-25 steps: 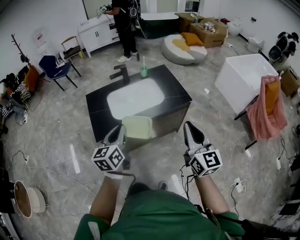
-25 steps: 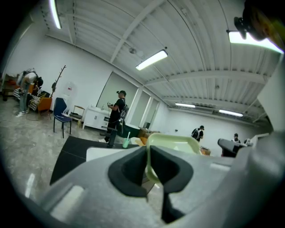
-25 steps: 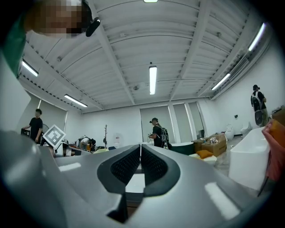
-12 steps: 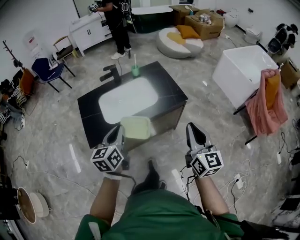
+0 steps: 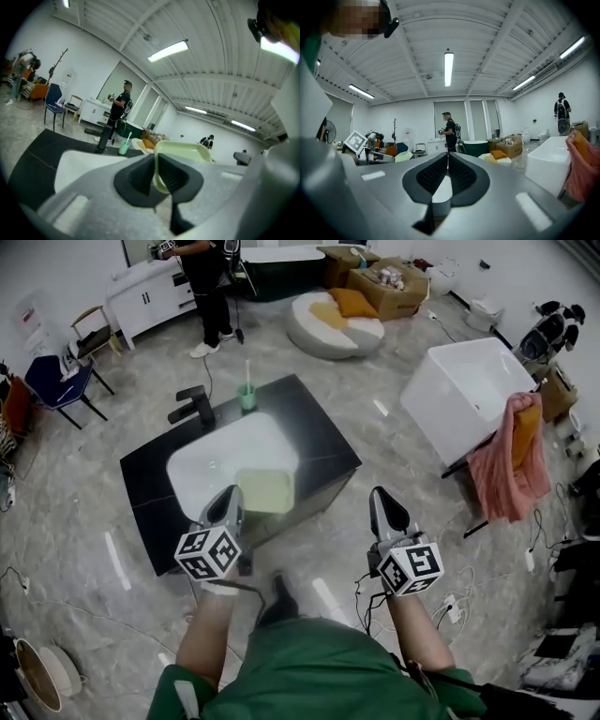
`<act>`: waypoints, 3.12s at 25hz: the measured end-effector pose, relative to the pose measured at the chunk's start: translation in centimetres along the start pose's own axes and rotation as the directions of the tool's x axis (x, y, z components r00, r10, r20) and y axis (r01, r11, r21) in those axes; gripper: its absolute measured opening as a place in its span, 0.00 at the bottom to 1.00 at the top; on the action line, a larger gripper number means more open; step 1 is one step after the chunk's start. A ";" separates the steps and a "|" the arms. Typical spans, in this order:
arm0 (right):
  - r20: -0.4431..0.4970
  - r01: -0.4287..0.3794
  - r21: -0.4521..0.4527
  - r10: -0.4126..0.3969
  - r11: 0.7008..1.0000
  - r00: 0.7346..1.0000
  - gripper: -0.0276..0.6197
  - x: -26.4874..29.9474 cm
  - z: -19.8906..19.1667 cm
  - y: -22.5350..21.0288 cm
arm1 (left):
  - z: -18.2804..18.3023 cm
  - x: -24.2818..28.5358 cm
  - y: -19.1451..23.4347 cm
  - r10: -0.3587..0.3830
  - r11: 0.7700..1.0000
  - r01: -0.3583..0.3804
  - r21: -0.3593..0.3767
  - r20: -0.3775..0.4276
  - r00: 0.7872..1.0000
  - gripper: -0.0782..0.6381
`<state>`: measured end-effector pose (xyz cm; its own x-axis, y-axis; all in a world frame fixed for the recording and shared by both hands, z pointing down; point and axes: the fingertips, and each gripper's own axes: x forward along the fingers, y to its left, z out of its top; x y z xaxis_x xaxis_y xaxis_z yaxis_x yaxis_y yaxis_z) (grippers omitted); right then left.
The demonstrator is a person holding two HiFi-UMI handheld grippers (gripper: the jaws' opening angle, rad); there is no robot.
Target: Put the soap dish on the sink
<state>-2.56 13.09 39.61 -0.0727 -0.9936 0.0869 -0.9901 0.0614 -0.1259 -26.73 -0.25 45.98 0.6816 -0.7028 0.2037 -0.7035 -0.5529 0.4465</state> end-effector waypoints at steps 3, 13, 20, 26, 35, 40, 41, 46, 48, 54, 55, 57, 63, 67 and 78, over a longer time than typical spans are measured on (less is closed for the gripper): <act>-0.021 0.007 -0.048 -0.008 0.999 1.000 0.05 2.8 0.3 -0.3 | 0.6 3.0 1.5 -0.018 0.999 0.018 -0.030 0.001 1.000 0.14; -0.063 0.020 -0.058 -0.024 0.998 0.998 0.05 9.3 0.2 -2.3 | 2.0 9.3 5.3 -0.010 0.998 0.009 -0.055 -0.018 1.000 0.14; -0.067 0.035 -0.019 -0.036 0.999 0.997 0.05 11.5 -0.9 -8.3 | 1.4 14.0 3.3 0.001 0.999 -0.002 -0.038 -0.030 1.000 0.14; -0.033 -0.071 0.011 0.071 0.997 0.997 0.05 13.9 2.0 -14.1 | 3.0 16.7 -0.9 0.101 0.995 -0.101 -0.023 0.002 0.995 0.14; -0.003 -0.202 0.021 0.202 0.979 0.979 0.05 16.5 4.3 -25.3 | 2.4 23.1 -8.1 0.217 0.976 -0.216 -0.040 0.047 0.975 0.14; -0.005 -0.263 0.035 0.263 0.964 0.965 0.05 18.1 4.2 -28.2 | 2.3 24.6 -9.5 0.279 0.960 -0.277 -0.041 0.059 0.958 0.14; -0.009 -0.268 0.044 0.269 0.962 0.963 0.05 18.6 3.9 -28.7 | 2.5 25.0 -9.5 0.289 0.957 -0.287 -0.037 0.062 0.955 0.14; -0.042 -0.271 0.080 0.275 0.959 0.961 0.05 21.5 1.9 -30.3 | 2.8 27.2 -7.9 0.327 0.945 -0.326 -0.023 0.058 0.943 0.14; -0.051 -0.267 0.078 0.271 0.961 0.961 0.05 22.9 1.5 -30.6 | 2.6 28.3 -6.9 0.327 0.945 -0.326 -0.020 0.051 0.944 0.14; -0.086 -0.249 0.042 0.252 0.968 0.964 0.05 27.1 1.5 -29.9 | 2.2 31.6 -2.9 0.308 0.950 -0.305 -0.071 0.027 0.951 0.14; -0.090 -0.244 0.035 0.247 0.969 0.965 0.05 28.0 1.7 -29.8 | 2.2 32.2 -2.3 0.302 0.951 -0.300 -0.078 0.024 0.953 0.14; -0.095 -0.239 0.027 0.240 0.971 0.966 0.05 29.7 1.8 -29.3 | 2.0 33.4 -0.9 0.292 0.953 -0.289 -0.087 0.013 0.956 0.14; -0.113 -0.233 0.002 0.232 0.972 0.966 0.05 33.8 1.1 -27.0 | 1.1 36.6 3.2 0.255 0.963 -0.258 -0.075 -0.042 0.966 0.14; -0.139 -0.228 0.002 0.226 0.974 0.964 0.05 36.0 1.0 -26.0 | 1.1 37.9 5.5 0.257 0.961 -0.264 -0.087 -0.078 0.963 0.14; -0.189 -0.302 0.057 0.307 0.952 0.933 0.05 42.0 -0.6 -27.0 | -0.5 42.3 9.0 0.358 0.921 -0.372 -0.115 -0.125 0.925 0.14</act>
<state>21.05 -30.22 47.22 -0.3946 -0.8897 0.2295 -0.9135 0.3530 -0.2024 -4.14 -34.69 59.04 0.4040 -0.7923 0.4572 -0.8784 -0.1965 0.4356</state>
